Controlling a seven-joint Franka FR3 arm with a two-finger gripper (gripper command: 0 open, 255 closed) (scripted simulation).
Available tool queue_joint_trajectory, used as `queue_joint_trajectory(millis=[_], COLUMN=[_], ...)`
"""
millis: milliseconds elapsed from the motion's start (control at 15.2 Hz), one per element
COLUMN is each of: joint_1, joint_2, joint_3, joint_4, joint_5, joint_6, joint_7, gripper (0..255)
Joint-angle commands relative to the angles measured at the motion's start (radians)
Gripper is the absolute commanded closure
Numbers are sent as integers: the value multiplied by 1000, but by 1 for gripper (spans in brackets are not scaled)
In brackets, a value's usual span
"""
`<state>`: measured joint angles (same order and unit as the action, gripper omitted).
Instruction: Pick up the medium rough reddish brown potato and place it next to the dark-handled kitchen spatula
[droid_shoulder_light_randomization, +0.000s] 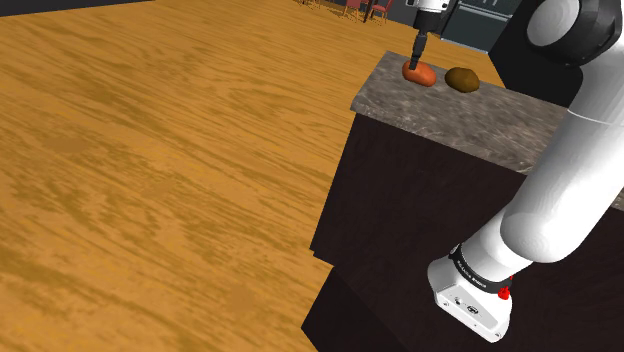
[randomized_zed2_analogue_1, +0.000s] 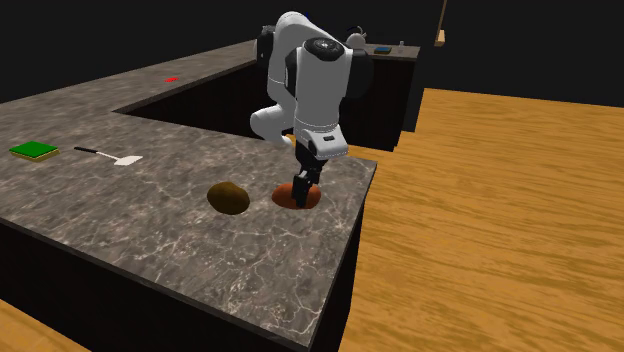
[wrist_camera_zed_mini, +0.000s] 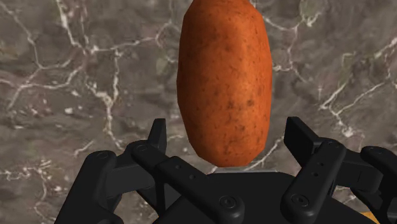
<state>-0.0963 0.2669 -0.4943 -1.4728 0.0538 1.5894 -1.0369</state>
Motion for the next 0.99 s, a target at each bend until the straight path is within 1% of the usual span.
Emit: queue_joint_trajectory(millis=[0, 66, 132, 726, 924], joint_1=[0, 0, 0, 0, -4], joint_2=[0, 0, 0, 0, 6], joint_3=[0, 0, 0, 0, -1], joint_4=[0, 0, 0, 0, 48], joint_5=[0, 0, 0, 0, 2], joint_6=[0, 0, 0, 0, -42], joint_7=[0, 0, 0, 0, -3], gripper=[0, 0, 255, 255, 255])
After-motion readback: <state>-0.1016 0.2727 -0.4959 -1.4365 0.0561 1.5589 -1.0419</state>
